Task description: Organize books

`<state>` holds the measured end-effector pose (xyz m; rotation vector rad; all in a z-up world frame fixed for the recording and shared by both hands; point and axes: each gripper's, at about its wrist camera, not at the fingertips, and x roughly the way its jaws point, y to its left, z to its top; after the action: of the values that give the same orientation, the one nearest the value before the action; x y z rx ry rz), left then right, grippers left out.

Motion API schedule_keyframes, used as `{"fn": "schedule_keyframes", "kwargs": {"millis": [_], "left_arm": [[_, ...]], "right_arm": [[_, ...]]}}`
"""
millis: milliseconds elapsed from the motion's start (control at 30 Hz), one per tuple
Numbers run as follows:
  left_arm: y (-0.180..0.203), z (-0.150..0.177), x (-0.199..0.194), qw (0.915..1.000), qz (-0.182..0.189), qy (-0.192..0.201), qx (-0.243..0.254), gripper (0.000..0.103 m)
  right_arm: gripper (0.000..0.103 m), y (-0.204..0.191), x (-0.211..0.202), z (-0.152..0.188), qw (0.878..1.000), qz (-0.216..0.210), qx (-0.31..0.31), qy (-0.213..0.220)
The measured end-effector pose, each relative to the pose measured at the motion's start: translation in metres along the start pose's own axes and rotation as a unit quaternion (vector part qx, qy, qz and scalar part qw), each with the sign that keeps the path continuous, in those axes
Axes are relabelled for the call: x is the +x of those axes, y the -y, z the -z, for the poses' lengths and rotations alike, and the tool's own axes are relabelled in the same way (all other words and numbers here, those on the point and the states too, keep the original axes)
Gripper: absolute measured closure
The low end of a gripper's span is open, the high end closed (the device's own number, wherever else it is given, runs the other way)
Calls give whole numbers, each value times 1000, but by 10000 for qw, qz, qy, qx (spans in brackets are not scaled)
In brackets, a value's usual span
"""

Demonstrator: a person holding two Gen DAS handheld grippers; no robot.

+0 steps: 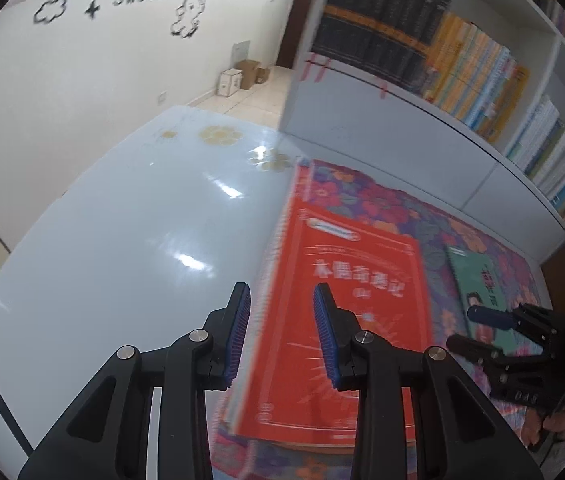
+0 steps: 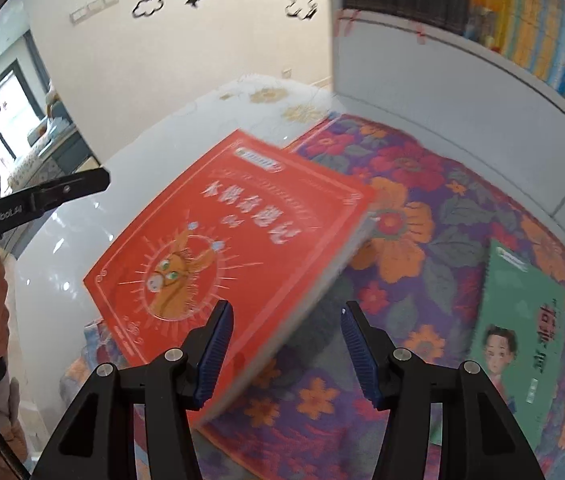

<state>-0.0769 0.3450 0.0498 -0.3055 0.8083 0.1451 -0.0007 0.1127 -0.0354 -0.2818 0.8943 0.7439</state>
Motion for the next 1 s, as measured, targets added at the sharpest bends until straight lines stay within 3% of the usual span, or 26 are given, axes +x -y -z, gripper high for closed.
{"fn": "schedule_keyframes", "kwargs": {"millis": [167,367,533,733,867,1000], "left_arm": [[57,-5,4,9988,280,-29,398,72],[150,10,46,9939,769,-324,724,72],[217,41,98,9875,1137,-774,773,72],[260,69,173,9809,1049,-1491,678,72],[263,72,183,9826,985,-1399,720,72],[269,73,184,9760,1280,-1571,798,72]], "right_arm": [[49,72,-25,22,9956,-269,870,207],[49,184,-60,67,9713,-405,2245,676],[49,255,-68,112,9507,-276,3008,706],[49,296,-53,140,9388,-217,3393,544],[49,306,-43,149,9356,-324,3488,433],[48,304,-31,149,9390,-428,3394,339]]}}
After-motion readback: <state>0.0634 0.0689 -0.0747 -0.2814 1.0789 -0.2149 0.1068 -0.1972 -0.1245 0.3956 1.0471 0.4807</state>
